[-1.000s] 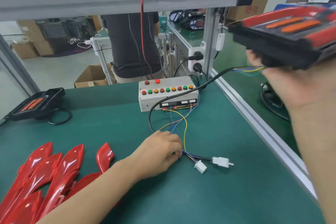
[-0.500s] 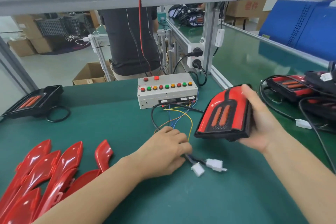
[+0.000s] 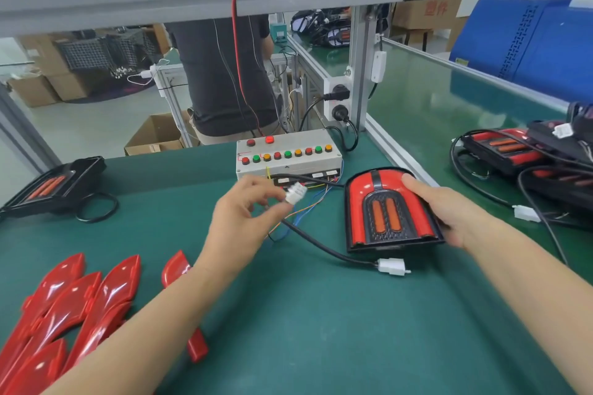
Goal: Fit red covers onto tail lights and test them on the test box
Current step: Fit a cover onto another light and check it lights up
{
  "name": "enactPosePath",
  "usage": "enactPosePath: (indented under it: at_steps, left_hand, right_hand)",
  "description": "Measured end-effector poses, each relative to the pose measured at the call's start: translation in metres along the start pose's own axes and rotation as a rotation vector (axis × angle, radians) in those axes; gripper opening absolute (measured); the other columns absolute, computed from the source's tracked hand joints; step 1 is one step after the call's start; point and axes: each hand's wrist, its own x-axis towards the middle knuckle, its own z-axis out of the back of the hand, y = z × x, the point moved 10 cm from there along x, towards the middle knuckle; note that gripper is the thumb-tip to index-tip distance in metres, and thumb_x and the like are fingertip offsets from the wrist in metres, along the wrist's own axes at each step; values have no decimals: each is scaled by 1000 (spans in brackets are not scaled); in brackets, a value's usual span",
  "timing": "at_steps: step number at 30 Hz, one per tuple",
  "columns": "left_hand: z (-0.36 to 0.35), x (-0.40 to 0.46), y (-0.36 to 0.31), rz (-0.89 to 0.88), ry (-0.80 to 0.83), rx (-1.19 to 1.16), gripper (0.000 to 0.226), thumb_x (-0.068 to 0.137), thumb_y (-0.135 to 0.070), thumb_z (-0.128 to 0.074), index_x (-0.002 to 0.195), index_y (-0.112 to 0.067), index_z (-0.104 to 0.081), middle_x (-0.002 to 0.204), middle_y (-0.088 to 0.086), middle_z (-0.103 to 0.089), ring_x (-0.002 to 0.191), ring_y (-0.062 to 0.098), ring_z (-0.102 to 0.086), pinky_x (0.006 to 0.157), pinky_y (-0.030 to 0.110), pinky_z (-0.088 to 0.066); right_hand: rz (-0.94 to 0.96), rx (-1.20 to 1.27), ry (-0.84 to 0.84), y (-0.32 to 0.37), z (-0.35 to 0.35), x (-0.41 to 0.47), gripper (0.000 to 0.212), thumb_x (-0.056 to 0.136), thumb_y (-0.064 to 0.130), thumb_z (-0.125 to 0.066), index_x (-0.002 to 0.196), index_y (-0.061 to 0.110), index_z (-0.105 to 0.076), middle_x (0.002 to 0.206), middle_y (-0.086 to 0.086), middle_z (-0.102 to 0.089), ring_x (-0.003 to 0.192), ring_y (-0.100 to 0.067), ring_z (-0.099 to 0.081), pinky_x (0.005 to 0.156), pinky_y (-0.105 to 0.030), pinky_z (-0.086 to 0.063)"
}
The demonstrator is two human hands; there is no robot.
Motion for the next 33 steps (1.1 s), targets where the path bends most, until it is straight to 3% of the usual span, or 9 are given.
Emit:
enactPosePath:
  at_steps: [5,8,11,13,16,18,24,29,33]
  left_hand:
    - [34,9,6,28,-142,-97,9,80,-3,-71,81,-11,-68,83,18,-58,72,15,-47,71,27,-38]
    - [4,-8,-30,-297,87,243,9,76,-8,-71,79,-17,-72,82,-5,-62,71,7,-54,69,17,-41]
    - [-45,-37,-44,-621,344,660,5,75,-16,-73,74,-21,-72,76,-5,-62,69,18,-58,63,30,-40]
    - [-63,-46,-36,-643,457,748,10,72,-16,-79,72,-22,-71,75,-5,-61,67,19,-59,60,27,-42]
    - [-69,-49,-21,-505,576,701,13,69,-13,-75,79,-21,-74,82,-3,-63,75,21,-60,66,28,-46]
    - [-70,-48,-17,-415,602,635,22,71,-10,-65,88,-19,-75,89,-3,-64,81,20,-59,74,30,-46]
    - [-74,-26,-34,-249,482,397,22,85,-7,-59,98,-18,-73,100,-5,-60,89,8,-51,79,16,-36]
    - [-102,-29,-35,-309,614,497,30,89,-15,-57,117,-21,-65,115,-4,-62,112,15,-45,101,32,-30]
    - [-135,-37,-32,-339,783,618,37,90,-22,-56,127,-26,-53,115,-6,-60,116,13,-43,106,32,-21]
  right_hand:
    - [112,-209,-131,15,20,-5,40,88,44,-65,103,7,-69,86,-12,-75,77,-28,-72,79,-42,-58]
    - [348,-674,-236,45,13,-21,33,90,43,-59,99,13,-69,96,-9,-72,88,-27,-66,88,-40,-52]
    - [442,-1015,-300,59,-6,-41,35,91,37,-58,117,14,-62,123,-11,-59,110,-31,-53,91,-39,-43]
    - [653,-1080,-393,75,-17,-72,34,91,28,-60,123,15,-63,127,-10,-55,118,-29,-48,96,-37,-38]
    - [986,-1039,-225,75,-52,-131,12,89,19,-64,95,21,-74,92,1,-66,89,-21,-60,81,-36,-47]
    - [872,-1219,-97,45,-65,-140,12,91,30,-59,92,27,-71,85,8,-65,81,-16,-61,76,-34,-49]
    - [486,-1741,-197,-6,-58,-126,28,98,45,-41,118,26,-48,107,7,-65,98,-20,-63,63,-31,-35]
    - [484,-1835,-241,-1,-68,-115,18,95,15,-46,81,16,-36,80,3,-59,73,-27,-55,50,-29,-25]
    - [619,-1819,-216,9,-88,-125,12,96,21,-43,88,19,-35,93,-1,-68,82,-28,-64,43,-30,-13]
